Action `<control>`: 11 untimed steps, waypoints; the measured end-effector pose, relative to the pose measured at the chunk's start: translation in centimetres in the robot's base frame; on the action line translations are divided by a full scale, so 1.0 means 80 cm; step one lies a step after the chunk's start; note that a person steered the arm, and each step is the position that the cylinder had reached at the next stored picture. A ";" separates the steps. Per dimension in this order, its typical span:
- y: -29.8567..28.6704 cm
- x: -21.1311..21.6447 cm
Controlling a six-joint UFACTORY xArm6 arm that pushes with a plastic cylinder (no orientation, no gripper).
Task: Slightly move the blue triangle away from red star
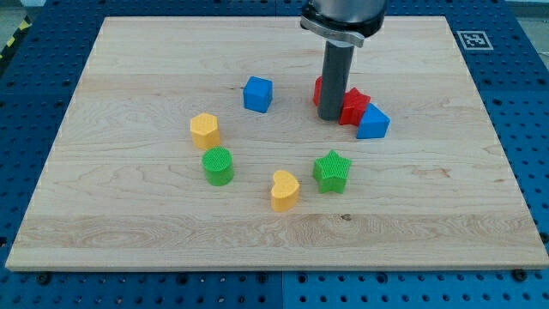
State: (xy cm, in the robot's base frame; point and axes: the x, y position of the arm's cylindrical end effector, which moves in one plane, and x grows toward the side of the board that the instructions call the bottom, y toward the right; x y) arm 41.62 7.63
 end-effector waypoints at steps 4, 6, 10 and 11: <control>0.055 0.033; 0.094 0.049; -0.018 0.067; -0.030 0.076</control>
